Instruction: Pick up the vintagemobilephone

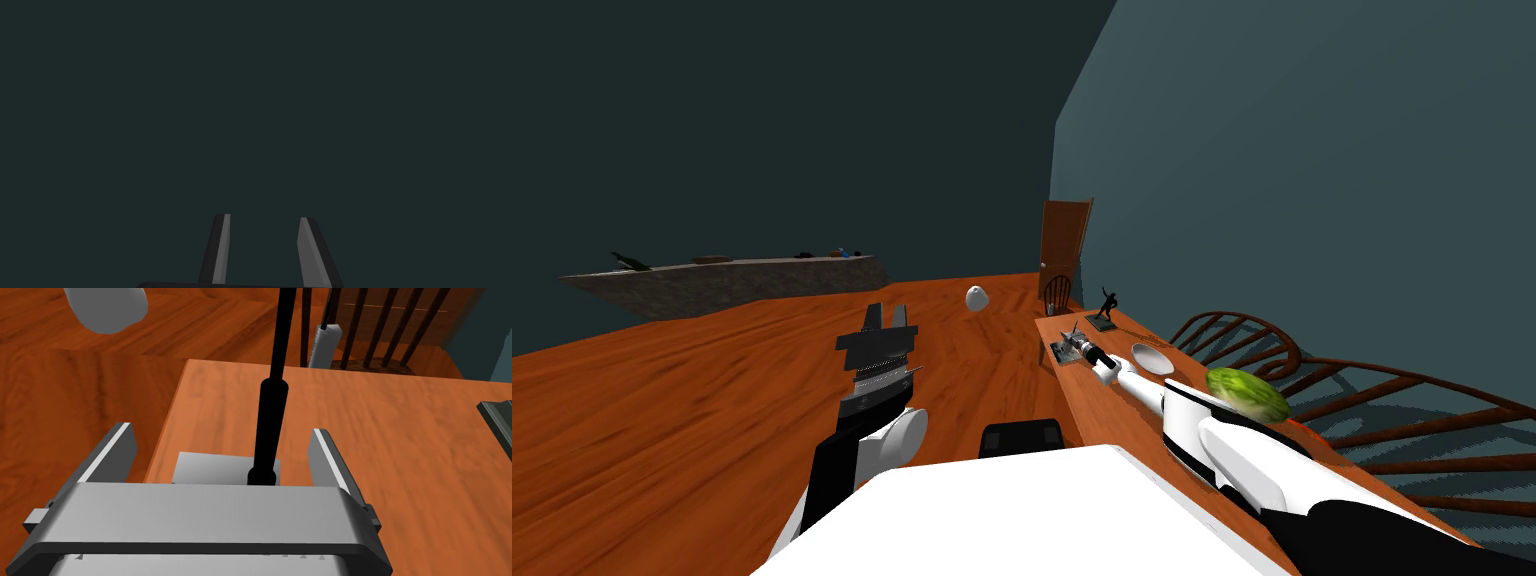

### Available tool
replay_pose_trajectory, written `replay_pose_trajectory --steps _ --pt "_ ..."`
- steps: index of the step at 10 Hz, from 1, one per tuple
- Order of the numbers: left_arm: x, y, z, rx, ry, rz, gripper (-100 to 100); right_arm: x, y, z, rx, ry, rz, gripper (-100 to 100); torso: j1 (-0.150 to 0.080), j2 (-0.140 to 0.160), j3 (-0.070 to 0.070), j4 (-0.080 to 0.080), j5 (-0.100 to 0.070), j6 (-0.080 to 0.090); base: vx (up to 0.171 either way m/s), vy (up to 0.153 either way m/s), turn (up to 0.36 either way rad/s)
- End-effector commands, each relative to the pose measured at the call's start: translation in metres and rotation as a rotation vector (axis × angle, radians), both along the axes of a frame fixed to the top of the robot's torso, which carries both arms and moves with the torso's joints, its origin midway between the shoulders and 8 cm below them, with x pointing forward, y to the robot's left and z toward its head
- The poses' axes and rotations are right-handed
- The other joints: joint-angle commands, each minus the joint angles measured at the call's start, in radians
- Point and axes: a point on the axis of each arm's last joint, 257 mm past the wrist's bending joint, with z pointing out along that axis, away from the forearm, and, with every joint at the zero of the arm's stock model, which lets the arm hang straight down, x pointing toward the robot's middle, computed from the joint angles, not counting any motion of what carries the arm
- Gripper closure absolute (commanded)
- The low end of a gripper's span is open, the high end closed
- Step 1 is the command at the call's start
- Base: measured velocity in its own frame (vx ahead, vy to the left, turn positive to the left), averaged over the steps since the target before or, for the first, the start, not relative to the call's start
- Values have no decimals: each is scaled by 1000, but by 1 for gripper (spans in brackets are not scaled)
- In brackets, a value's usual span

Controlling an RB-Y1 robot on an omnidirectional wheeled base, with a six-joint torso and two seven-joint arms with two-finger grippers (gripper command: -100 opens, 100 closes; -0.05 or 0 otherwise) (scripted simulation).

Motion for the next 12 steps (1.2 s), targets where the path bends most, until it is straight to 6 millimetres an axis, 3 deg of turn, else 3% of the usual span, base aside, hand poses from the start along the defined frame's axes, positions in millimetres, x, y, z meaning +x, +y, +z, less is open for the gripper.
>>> replay_pose_trajectory --steps 1,2,4,6,8,11,12 --pt "0 0 0 0 0 0 0 6 -2 8 -27 -26 -9 -100 0 0 0 0 0 0 3 -27 -22" --pt "0 0 0 0 0 0 0 6 -2 8 -36 -28 -7 -100 3 -1 -1 0 1 0 0 0 0" --pt "0 0 0 0 0 0 0 18 28 5 -3 -31 -28 -100 0 1 0 0 0 -1 -49 -137 139" --pt "0 0 0 0 0 0 0 24 21 14 -35 -61 -45 -100 -1 0 0 0 0 0 -5 -60 -15" --pt "0 0 0 0 0 0 0 34 47 12 -9 -58 -69 -100 -2 0 0 0 0 -1 -41 -154 132" --pt "0 0 0 0 0 0 0 38 43 19 -44 -81 -82 -100 4 -2 -1 -1 1 -1 -12 -22 -13" --pt "0 0 0 0 0 0 0 45 57 15 -30 -61 -100 -100 7 -3 -2 -1 1 -1 -42 -95 153"
